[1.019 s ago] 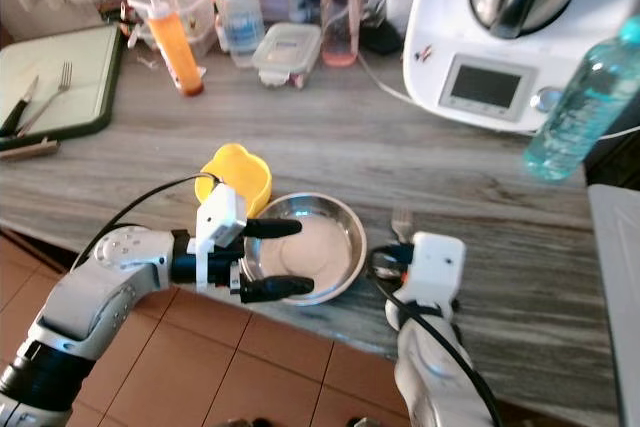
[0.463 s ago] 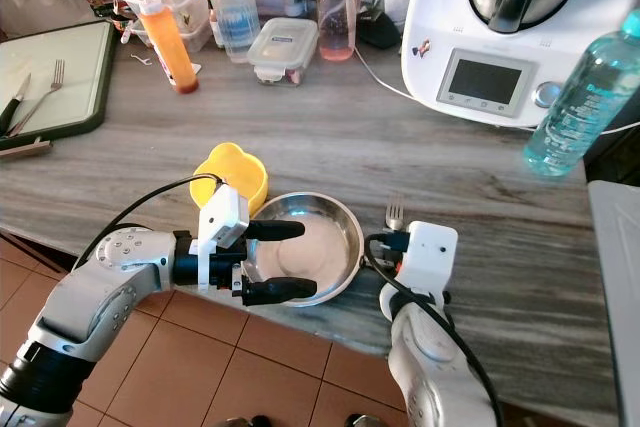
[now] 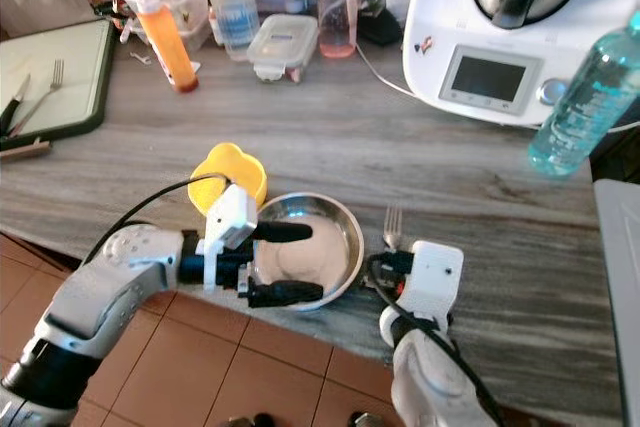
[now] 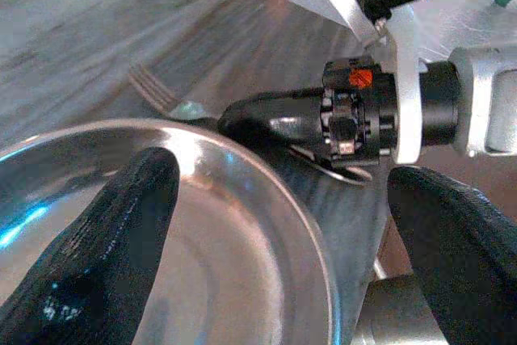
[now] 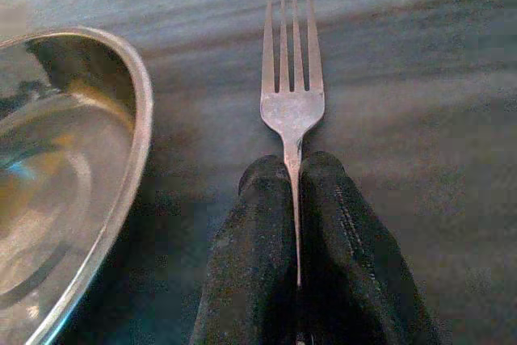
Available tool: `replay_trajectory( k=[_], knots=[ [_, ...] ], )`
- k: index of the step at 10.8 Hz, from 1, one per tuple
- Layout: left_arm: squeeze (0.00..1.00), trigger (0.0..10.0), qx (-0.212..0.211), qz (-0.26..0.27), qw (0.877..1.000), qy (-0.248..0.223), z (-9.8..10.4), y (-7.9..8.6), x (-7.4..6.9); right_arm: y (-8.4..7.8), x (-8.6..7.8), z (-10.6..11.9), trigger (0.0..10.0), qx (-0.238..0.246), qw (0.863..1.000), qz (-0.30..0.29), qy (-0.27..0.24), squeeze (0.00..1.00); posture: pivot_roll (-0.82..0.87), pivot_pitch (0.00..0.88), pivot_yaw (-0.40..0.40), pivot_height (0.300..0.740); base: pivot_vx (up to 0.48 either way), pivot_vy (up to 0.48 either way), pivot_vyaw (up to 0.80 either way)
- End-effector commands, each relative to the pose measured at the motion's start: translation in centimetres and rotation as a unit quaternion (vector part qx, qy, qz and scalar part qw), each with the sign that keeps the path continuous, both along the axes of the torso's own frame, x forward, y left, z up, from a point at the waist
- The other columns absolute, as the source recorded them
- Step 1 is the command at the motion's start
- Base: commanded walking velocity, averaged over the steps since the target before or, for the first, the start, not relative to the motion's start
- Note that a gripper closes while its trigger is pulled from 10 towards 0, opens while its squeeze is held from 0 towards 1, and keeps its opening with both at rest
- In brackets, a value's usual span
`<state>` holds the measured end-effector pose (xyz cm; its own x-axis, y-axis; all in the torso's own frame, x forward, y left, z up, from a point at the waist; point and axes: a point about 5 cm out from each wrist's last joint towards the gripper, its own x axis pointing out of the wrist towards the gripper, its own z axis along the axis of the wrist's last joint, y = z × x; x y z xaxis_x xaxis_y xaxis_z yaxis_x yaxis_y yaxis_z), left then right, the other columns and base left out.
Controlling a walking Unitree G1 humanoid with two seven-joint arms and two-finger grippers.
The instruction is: Setting the table
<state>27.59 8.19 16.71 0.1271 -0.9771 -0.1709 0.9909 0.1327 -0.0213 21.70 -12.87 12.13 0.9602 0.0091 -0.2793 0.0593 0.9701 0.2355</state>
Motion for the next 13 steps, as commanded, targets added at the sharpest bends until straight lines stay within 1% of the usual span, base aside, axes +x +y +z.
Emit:
replay_trajectory(
  k=[1,2,4,7,10,11,12,13],
  knots=[
    [0.00,10.0,0.006,-0.009,1.000,0.000,-0.1,-0.1,0.0,1.5,-0.9,-1.2,10.0,0.035,0.998,0.009,0.043,0.00,-0.03,0.167,0.113,0.740,0.000,0.000,0.00],
    [0.00,10.0,0.006,-0.011,1.000,0.001,-0.1,-0.1,0.0,1.6,-0.9,-1.2,10.0,0.034,0.998,0.008,0.043,0.00,-0.03,0.167,0.113,0.740,0.000,0.000,0.00],
    [0.00,10.0,0.006,-0.017,1.000,0.002,-0.2,-0.5,-0.1,1.1,-0.8,-1.6,10.0,0.031,0.998,-0.003,0.047,0.00,-0.03,0.164,0.117,0.740,0.000,0.000,0.00],
    [0.00,10.0,0.005,-0.021,1.000,0.002,-0.3,-0.7,-0.2,1.6,0.3,-1.8,10.0,0.025,0.999,0.013,0.044,0.00,-0.02,0.161,0.111,0.740,0.000,0.000,0.00],
    [0.00,10.0,0.007,-0.020,1.000,0.006,-0.5,-0.5,-0.4,1.8,0.6,-1.6,10.0,0.022,0.999,0.022,0.038,0.01,-0.02,0.166,0.104,0.740,0.000,0.000,0.00],
    [0.00,10.0,0.007,-0.023,1.000,0.007,-0.5,-0.6,-0.5,1.9,0.8,-1.5,10.0,0.022,0.999,0.025,0.034,0.94,-0.03,0.166,0.103,0.740,0.000,0.000,0.00],
    [0.00,10.0,0.008,-0.024,1.000,0.008,-0.6,-0.7,-0.5,1.9,1.0,-1.4,10.0,0.021,0.999,0.027,0.027,1.00,-0.03,0.166,0.103,0.740,0.000,0.000,0.00],
    [0.00,10.0,0.008,-0.025,1.000,0.008,-0.6,-0.7,-0.5,1.8,1.1,-1.2,10.0,0.021,0.999,0.024,0.020,1.00,-0.03,0.166,0.102,0.740,0.000,0.000,0.00]
  ],
)
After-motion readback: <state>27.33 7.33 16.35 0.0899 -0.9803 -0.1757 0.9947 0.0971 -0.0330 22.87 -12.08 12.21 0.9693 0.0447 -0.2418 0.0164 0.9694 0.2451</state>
